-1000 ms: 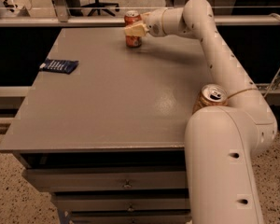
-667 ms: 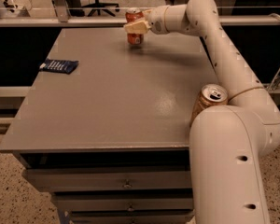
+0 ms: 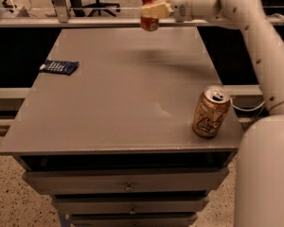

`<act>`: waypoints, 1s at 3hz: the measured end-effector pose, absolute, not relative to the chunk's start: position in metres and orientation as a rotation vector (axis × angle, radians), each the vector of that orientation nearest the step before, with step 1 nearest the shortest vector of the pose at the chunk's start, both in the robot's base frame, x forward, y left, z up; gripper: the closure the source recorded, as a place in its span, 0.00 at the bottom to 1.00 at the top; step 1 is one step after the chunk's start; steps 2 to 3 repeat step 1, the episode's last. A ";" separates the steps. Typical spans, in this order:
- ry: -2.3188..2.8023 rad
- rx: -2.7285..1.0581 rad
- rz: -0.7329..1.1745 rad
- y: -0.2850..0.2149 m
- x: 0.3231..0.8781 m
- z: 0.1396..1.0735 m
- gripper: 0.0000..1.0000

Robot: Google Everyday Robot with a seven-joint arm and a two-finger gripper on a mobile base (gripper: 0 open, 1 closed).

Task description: Pick coke can

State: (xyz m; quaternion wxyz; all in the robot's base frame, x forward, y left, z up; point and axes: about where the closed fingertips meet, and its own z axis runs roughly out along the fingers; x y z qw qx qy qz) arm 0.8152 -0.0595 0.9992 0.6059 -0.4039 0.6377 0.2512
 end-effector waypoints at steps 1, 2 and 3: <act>1.475 -0.924 0.584 -0.066 0.811 1.000 1.00; 1.475 -0.924 0.584 -0.066 0.811 1.000 1.00; 1.475 -0.924 0.584 -0.066 0.811 1.000 1.00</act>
Offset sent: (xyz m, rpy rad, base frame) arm 0.0000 0.0000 0.0000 0.0000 0.0000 0.0000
